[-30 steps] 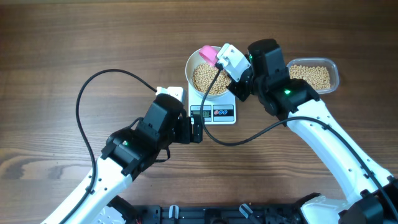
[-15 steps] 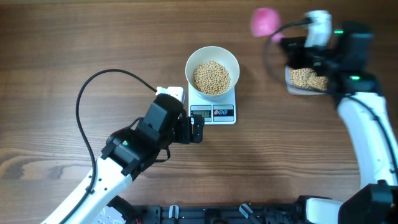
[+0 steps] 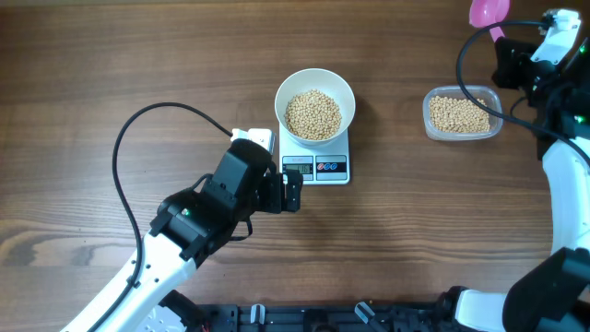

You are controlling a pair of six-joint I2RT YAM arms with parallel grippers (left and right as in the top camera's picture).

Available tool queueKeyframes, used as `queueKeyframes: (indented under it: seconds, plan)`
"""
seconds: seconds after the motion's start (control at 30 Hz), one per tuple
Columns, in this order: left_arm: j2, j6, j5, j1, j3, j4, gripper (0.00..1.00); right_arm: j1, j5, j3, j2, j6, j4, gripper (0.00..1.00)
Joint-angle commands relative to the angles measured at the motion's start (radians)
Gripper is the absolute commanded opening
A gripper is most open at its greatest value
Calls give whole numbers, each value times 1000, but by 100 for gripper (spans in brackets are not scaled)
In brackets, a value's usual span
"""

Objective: Scoop item into bowl and weigh 150g on scale
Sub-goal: 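Move the empty scoop back to the soybean tub with the right gripper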

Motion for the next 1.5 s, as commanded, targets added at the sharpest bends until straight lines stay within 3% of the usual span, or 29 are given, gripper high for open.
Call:
queueKeyframes:
  seconds: [0.0, 0.13, 0.23, 0.37, 0.47, 0.6, 0.8, 0.93, 1.17, 1.47]
  plan:
    - [6, -6, 5, -5, 5, 3, 100, 0, 32, 13, 24, -10, 30, 4]
    - [6, -6, 5, -5, 5, 3, 100, 0, 90, 13, 24, -6, 12, 4]
    - [6, -6, 5, -5, 5, 3, 100, 0, 68, 13, 24, 77, -107, 4]
    - [6, -6, 5, -5, 5, 3, 100, 0, -5, 13, 23, 67, -253, 4]
    - [6, -6, 5, -5, 5, 3, 100, 0, -3, 13, 23, -120, -343, 5]
    - [6, -6, 5, -5, 5, 3, 100, 0, 106, 13, 20, -204, -480, 4]
    - [6, -6, 5, -5, 5, 3, 100, 0, 198, 13, -75, -248, -514, 4]
    - [6, -6, 5, -5, 5, 3, 100, 0, 219, 10, -44, -377, -702, 4]
    - [6, -6, 5, -5, 5, 3, 100, 2, 407, 8, 14, -377, -666, 4]
    - [6, -6, 5, -5, 5, 3, 100, 88, 382, 8, 95, -373, -671, 4]
